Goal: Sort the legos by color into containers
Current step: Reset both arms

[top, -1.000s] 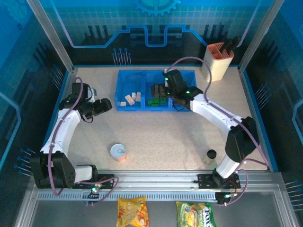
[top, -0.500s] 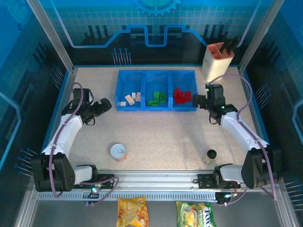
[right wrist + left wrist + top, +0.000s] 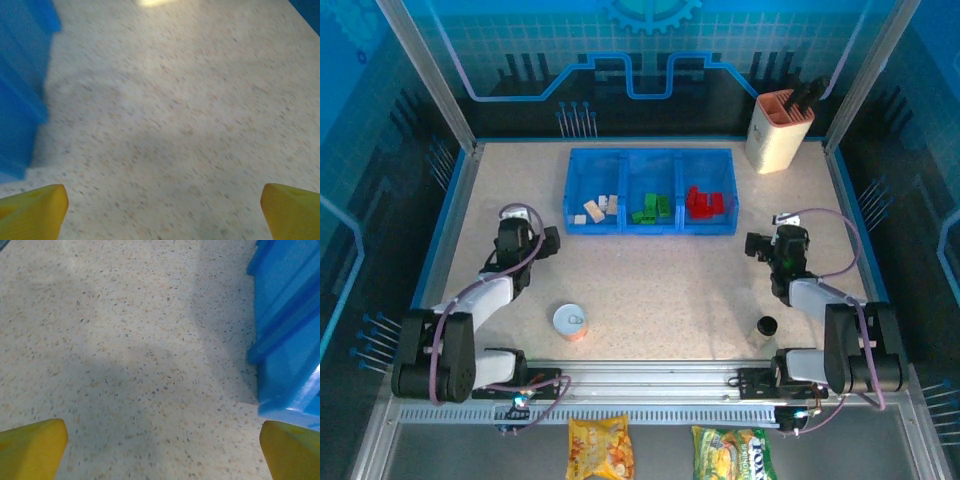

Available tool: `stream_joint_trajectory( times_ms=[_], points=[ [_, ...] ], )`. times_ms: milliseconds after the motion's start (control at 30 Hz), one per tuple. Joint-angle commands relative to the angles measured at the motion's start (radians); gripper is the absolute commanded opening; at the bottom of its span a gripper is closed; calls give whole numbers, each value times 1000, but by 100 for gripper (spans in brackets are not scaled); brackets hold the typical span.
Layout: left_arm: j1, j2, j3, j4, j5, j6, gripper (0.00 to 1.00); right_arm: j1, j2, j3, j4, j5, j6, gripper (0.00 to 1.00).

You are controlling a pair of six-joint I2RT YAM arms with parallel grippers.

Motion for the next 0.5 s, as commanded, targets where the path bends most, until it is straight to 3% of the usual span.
stream_joint_trajectory(
  times_ms=[0,167,300,400,467],
  points=[
    [0,72,-54,360,14,128,99,3,57,-27,332,-102,-48,100],
    [26,122,-102,532,153,95,99,34,129,-23,404,-98,-89,100],
    [39,207,-141,686,215,101,99,45,231,-54,572,-127,-121,100],
    [43,278,-144,766,262,115,99,61,224,-10,469,-115,-134,100],
    [44,266,-111,682,270,119,99,79,228,2,456,-89,-146,100]
  ],
)
